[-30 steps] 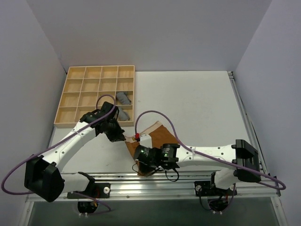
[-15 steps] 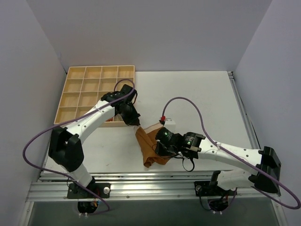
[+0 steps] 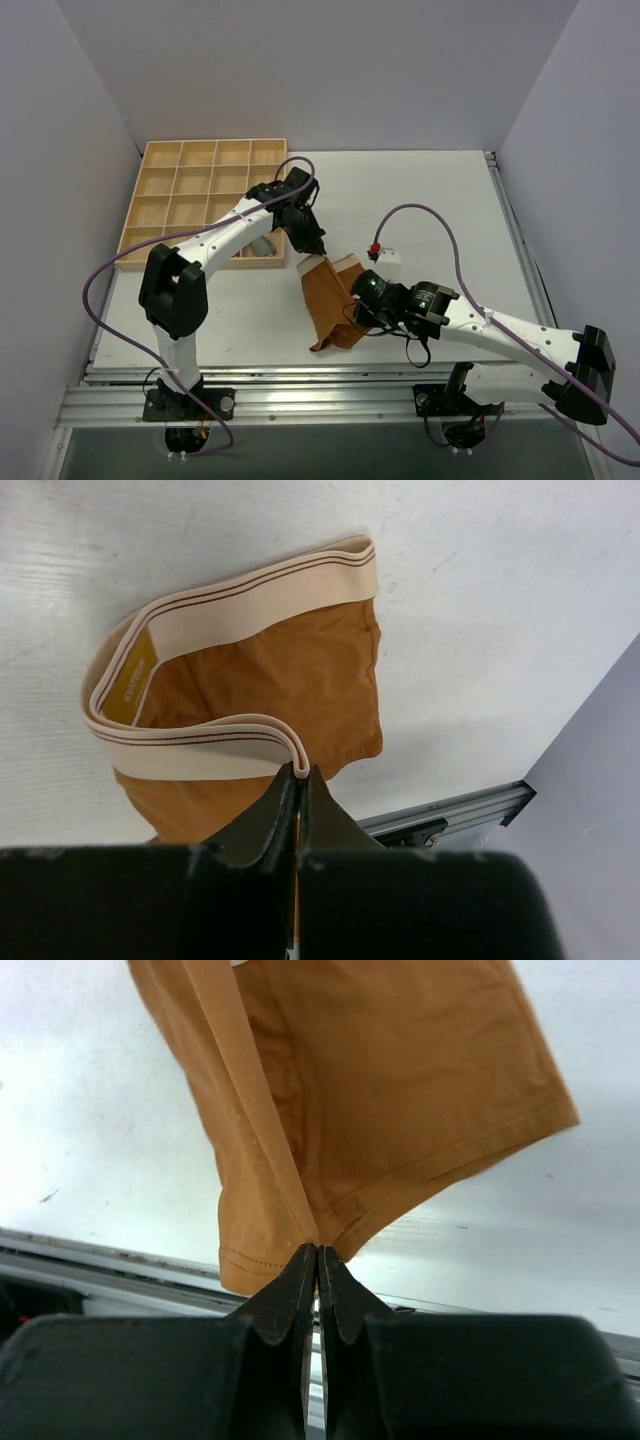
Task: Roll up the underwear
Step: Fold the underwear
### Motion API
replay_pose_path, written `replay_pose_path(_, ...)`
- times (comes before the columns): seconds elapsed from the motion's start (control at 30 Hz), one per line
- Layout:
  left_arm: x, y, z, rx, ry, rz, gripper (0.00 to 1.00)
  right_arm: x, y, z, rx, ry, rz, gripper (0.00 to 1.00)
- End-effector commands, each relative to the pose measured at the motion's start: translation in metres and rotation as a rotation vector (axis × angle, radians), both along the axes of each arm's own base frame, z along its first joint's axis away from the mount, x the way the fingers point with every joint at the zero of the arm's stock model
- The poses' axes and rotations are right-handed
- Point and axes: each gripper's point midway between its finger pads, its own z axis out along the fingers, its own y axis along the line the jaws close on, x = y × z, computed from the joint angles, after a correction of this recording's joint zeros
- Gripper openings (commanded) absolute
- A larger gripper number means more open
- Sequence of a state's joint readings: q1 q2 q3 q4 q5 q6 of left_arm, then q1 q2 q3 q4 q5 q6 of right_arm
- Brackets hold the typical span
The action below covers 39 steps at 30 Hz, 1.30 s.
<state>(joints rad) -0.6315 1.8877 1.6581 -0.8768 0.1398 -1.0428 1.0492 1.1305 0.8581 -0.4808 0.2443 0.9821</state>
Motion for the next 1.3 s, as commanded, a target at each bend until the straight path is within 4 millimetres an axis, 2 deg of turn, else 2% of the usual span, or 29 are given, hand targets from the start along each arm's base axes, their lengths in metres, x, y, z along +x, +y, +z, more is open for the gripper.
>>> replay_pose_path(0.0, 0.019, -0.028, 0.018, -0.096, -0.071, -0.031, 0.02, 0.005, -0.031, -0.004, -0.086, -0.026, -0.096, 0.00)
replay_pose_path(0.13, 0.030, -0.050, 0.027, -0.176, -0.129, -0.051, 0.02, 0.018, -0.047, -0.003, -0.117, -0.058, -0.163, 0.00)
replay_pose_path(0.27, 0.039, -0.073, 0.023, -0.257, -0.132, -0.077, 0.02, 0.027, -0.069, -0.011, -0.173, -0.061, -0.260, 0.00)
replay_pose_path(0.47, 0.039, -0.094, -0.022, -0.238, -0.080, -0.130, 0.08, 0.040, -0.095, -0.033, -0.224, -0.023, -0.308, 0.00)
replay_pose_path(0.5, 0.040, -0.095, -0.034, -0.225, -0.059, -0.129, 0.20, 0.048, -0.100, -0.036, -0.221, -0.022, -0.334, 0.07)
replay_pose_path(0.53, 0.039, -0.097, -0.038, -0.232, -0.046, -0.137, 0.27, 0.051, -0.103, -0.040, -0.230, -0.016, -0.333, 0.13)
replay_pose_path(0.63, 0.043, -0.102, -0.043, -0.229, -0.044, -0.163, 0.32, 0.057, -0.119, -0.054, -0.289, 0.039, -0.355, 0.26)
replay_pose_path(0.7, 0.044, -0.095, -0.042, -0.183, -0.055, -0.180, 0.41, 0.059, -0.121, -0.058, -0.299, 0.065, -0.345, 0.31)
replay_pose_path(0.77, 0.050, -0.091, -0.030, -0.158, -0.100, -0.201, 0.44, 0.061, -0.117, -0.054, -0.277, 0.066, -0.337, 0.30)
replay_pose_path(0.8, 0.047, -0.084, -0.025, -0.130, -0.095, -0.202, 0.47, 0.063, -0.114, -0.048, -0.260, 0.051, -0.324, 0.29)
replay_pose_path(0.83, 0.050, -0.082, -0.015, -0.117, -0.120, -0.207, 0.52, 0.063, -0.105, -0.043, -0.221, 0.054, -0.294, 0.29)
replay_pose_path(0.9, 0.048, -0.070, -0.003, -0.064, -0.158, -0.229, 0.53, 0.066, -0.094, -0.039, -0.184, 0.047, -0.244, 0.29)
replay_pose_path(1.0, 0.043, -0.051, 0.002, 0.004, -0.186, -0.250, 0.56, 0.061, -0.080, -0.049, -0.142, 0.085, -0.181, 0.30)
replay_pose_path(1.03, 0.041, -0.048, 0.000, 0.014, -0.186, -0.258, 0.56, 0.062, -0.077, -0.052, -0.136, 0.083, -0.158, 0.30)
replay_pose_path(1.07, 0.037, -0.042, -0.010, 0.033, -0.169, -0.271, 0.56, 0.058, -0.071, -0.059, -0.117, 0.103, -0.121, 0.31)
replay_pose_path(1.1, 0.035, -0.038, -0.012, 0.040, -0.160, -0.274, 0.56, 0.063, -0.069, -0.065, -0.120, 0.100, -0.110, 0.31)
replay_pose_path(1.27, 0.031, -0.019, -0.039, 0.076, -0.121, -0.308, 0.56, 0.074, -0.080, -0.081, -0.182, 0.149, -0.115, 0.31)
